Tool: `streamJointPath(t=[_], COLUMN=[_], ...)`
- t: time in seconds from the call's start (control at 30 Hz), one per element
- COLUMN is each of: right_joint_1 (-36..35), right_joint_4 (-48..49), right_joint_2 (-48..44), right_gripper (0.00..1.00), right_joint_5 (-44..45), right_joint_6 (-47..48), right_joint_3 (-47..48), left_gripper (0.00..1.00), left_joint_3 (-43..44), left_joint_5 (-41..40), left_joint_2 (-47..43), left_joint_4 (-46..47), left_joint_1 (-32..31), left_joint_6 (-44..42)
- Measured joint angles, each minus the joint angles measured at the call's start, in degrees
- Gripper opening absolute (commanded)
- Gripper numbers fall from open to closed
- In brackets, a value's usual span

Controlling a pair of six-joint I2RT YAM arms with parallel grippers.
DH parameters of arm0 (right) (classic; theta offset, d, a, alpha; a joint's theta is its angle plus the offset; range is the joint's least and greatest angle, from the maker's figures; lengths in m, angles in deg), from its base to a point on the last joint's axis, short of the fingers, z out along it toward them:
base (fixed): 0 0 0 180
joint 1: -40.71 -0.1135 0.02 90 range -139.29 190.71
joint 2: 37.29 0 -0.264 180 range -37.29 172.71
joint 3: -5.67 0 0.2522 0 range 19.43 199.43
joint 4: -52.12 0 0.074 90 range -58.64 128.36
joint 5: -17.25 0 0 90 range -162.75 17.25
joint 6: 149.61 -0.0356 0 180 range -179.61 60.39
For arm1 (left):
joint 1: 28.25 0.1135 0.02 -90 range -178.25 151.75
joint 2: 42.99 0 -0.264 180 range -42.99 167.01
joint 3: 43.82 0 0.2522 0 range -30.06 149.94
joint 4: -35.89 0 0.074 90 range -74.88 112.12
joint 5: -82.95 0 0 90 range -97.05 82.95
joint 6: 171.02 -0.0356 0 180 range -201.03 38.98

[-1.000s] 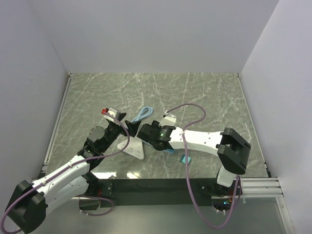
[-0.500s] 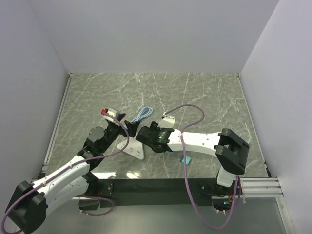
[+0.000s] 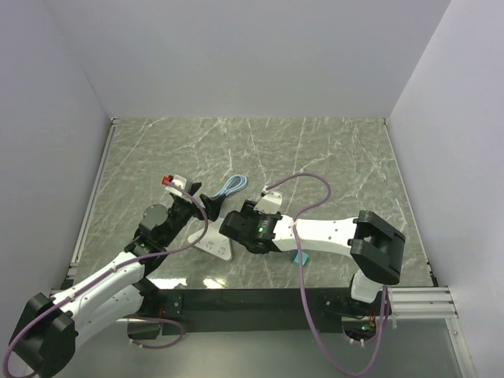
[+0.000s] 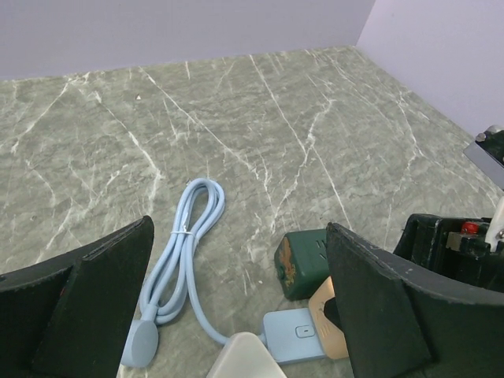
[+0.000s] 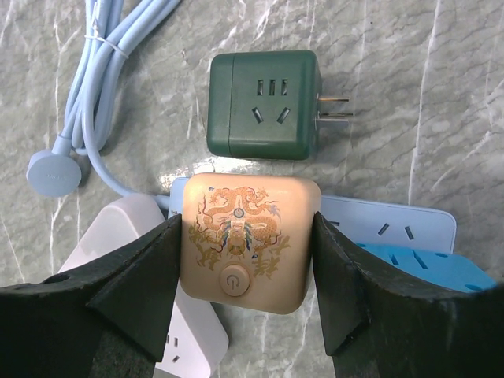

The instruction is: Insert the plug

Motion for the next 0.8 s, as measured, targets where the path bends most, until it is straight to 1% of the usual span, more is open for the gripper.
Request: streamJointPath(t=[0.47, 0.6, 0.8], right_joint_1=[-2.54, -2.67, -2.75], right_joint_4=[2.14, 5.25, 5.92], right_joint_2=[0.07, 0.04, 0.04], right_gripper=[0.0, 0.0, 0.0], right_joint_5=[2.56, 3.91, 4.72], right_joint_6=[-0.74, -3.34, -3.65], right_joint_3=[-2.19, -4.85, -5.27], left_gripper=[0.96, 0.96, 0.96], left_joint_3=[-0.81, -0.81, -0.81], left_joint_5=[0.46, 0.46, 0.61], left_joint_2=[-0.2, -0.22, -0.22], left_joint_4=[0.17, 0.17, 0.2], left_joint_1=[0.48, 0.59, 0.76], left_joint_6=[0.96, 1.03, 1.05])
